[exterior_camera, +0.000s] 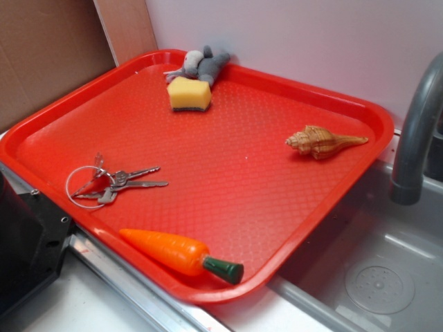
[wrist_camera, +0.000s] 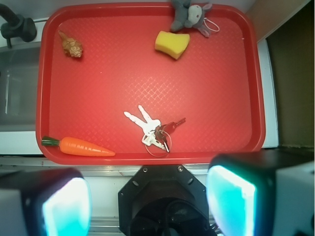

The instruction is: Grab the gray animal.

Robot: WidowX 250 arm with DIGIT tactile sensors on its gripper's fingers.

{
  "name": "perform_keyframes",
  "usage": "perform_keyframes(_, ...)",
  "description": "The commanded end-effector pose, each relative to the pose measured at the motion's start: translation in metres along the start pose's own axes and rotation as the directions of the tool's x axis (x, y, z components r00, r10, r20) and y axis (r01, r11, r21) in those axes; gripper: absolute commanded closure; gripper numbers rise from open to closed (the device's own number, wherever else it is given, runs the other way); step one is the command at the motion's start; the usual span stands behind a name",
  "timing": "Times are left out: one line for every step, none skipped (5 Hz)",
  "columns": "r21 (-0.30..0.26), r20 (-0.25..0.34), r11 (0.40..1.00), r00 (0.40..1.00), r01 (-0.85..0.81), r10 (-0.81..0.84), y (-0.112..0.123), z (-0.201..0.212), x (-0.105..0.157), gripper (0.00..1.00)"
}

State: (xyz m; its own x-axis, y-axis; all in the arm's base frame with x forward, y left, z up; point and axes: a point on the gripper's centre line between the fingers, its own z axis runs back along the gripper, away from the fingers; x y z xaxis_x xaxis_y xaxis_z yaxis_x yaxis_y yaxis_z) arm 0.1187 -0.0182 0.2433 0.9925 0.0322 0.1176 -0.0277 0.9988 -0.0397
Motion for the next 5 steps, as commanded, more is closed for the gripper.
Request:
perform_keyframes(0.000, 0.000, 1.000, 1.000, 0.000, 0.000, 0.000, 0.000, 0.000, 0.00)
perform_keyframes(0.054, 0.070, 0.998, 0.997, -0.029, 0.025, 0.014, -0.037, 0.042, 0.00)
perform_keyframes(0.031, 0.110, 0.992, 0.986, -0.126, 0.121, 0.024, -0.062, 0.084, 0.00)
perform_keyframes(-0.025, 0.146, 0.949, 0.938, -0.315, 0.316, 0.049, -0.093, 0.112, 0.00)
perform_keyframes(-0.080, 0.045, 0.828, 0.828, -0.555, 0.560, 0.074, -0.120, 0.121, 0.00)
